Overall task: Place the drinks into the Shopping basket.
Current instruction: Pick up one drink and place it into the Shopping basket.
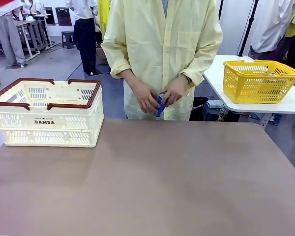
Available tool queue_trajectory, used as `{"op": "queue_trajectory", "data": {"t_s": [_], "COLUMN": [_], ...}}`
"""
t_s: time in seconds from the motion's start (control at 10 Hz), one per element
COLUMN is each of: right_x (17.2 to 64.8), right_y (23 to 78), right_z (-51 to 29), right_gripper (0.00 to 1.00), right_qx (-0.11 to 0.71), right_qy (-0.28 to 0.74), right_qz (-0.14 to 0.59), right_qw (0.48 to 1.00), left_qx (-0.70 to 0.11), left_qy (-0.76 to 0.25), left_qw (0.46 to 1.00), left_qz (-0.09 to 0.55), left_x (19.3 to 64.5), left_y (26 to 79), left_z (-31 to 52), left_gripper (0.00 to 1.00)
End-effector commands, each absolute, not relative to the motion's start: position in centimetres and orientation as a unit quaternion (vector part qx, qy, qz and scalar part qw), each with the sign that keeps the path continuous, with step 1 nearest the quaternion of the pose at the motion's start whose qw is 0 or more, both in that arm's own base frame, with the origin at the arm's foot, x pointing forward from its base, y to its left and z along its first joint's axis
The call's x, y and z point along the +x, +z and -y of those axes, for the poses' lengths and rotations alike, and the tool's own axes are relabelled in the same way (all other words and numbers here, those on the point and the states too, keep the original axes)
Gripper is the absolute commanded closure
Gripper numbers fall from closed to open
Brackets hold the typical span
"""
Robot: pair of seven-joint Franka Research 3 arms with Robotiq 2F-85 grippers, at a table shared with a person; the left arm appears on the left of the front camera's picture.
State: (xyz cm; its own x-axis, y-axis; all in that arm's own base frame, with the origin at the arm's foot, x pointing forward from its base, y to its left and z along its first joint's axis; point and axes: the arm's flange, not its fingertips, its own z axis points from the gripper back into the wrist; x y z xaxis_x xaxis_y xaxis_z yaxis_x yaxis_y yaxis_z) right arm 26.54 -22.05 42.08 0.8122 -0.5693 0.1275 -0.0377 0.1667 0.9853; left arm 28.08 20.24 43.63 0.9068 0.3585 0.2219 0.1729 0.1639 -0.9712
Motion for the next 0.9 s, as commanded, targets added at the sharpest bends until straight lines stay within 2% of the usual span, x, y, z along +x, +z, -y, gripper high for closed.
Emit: {"op": "queue_trajectory", "data": {"t_s": [0.0,0.8], "right_x": [26.42,26.42], "right_y": [42.54,42.54], "right_z": [22.13,22.13], "right_gripper": [0.00,0.00], "right_qx": [0.626,0.626], "right_qy": [-0.192,-0.192], "right_qz": [0.237,0.237], "right_qw": [0.718,0.718], "left_qx": [-0.646,-0.646], "left_qy": [0.066,0.066], "left_qw": [0.734,0.734], "left_qz": [0.198,0.198], "left_x": [27.40,27.40], "left_y": [43.90,43.90], "left_z": [-20.67,-20.67], "left_gripper": [0.00,0.00]}}
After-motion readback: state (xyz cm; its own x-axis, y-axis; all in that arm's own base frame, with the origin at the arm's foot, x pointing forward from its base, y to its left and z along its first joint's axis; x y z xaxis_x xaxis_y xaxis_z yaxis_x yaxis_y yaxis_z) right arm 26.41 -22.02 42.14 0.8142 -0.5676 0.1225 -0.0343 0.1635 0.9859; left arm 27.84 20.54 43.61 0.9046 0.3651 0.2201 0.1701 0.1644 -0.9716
